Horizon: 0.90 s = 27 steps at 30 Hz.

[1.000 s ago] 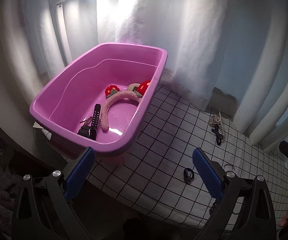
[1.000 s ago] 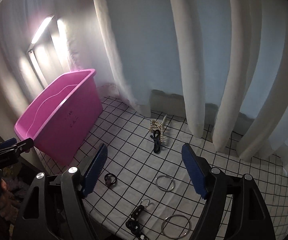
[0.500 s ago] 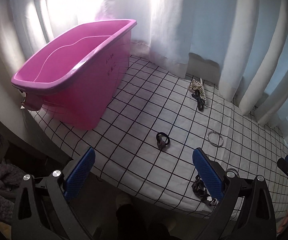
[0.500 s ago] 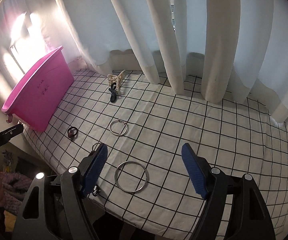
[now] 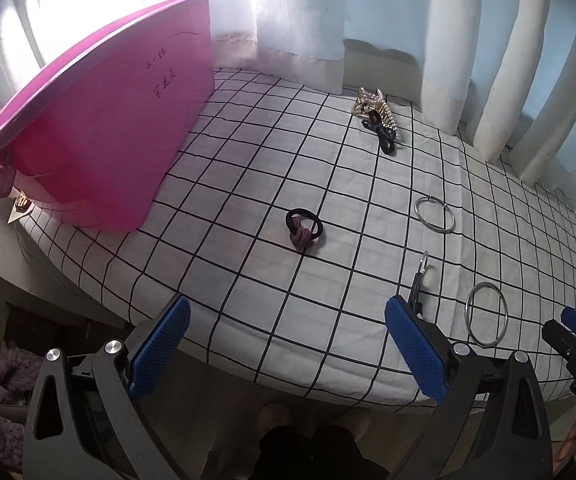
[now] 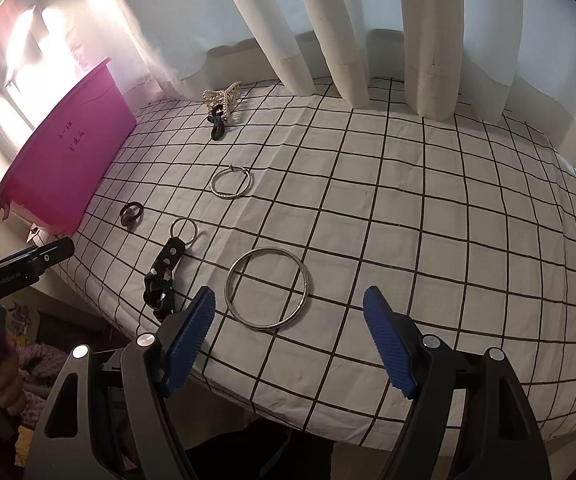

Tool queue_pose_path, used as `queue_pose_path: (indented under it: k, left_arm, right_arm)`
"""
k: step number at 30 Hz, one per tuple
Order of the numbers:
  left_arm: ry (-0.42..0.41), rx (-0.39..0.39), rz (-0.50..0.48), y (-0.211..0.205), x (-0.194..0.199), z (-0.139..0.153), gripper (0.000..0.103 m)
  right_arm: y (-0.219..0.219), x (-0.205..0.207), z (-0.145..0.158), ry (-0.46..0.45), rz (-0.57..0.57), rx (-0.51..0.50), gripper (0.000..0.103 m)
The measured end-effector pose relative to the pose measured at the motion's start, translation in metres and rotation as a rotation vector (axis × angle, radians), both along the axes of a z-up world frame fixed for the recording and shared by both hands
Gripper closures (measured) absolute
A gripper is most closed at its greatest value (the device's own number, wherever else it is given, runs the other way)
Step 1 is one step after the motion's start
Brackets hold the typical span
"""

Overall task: Organize jewelry
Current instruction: 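Grasp the black hair tie with the left tool while the right tool grasps the silver ring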

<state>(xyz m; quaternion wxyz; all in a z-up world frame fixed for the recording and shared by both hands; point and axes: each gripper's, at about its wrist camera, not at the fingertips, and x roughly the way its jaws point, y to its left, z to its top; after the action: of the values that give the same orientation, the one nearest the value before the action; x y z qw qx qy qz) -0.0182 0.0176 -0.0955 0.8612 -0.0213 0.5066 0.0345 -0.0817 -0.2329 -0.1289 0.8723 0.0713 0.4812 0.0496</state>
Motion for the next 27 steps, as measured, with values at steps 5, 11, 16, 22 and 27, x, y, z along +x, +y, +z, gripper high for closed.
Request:
queue_pose_path:
  k: [5, 11, 16, 22, 27]
  left_arm:
    - [-0.008, -0.017, -0.043, 0.011, 0.017, -0.014, 0.007]
    - [-0.019, -0.013, -0.097, 0.019, 0.032, -0.033, 0.007]
    - [-0.023, -0.016, -0.107, 0.021, 0.043, -0.050, 0.007]
    - [-0.062, -0.020, -0.124, 0.016, 0.051, -0.063, 0.007]
    - [-0.104, -0.005, -0.147, 0.010, 0.057, -0.071, 0.007]
  right_arm:
    - [0.014, -0.003, -0.022, 0.031, -0.065, -0.023, 0.030]
    - [0.035, -0.001, -0.040, 0.014, -0.104, -0.031, 0.030]
    - [0.043, 0.005, -0.052, 0.013, -0.103, -0.021, 0.030]
    - [0.049, 0.007, -0.062, -0.019, -0.094, -0.044, 0.030]
    - [0.056, 0.007, -0.066, -0.069, -0.075, -0.113, 0.028]
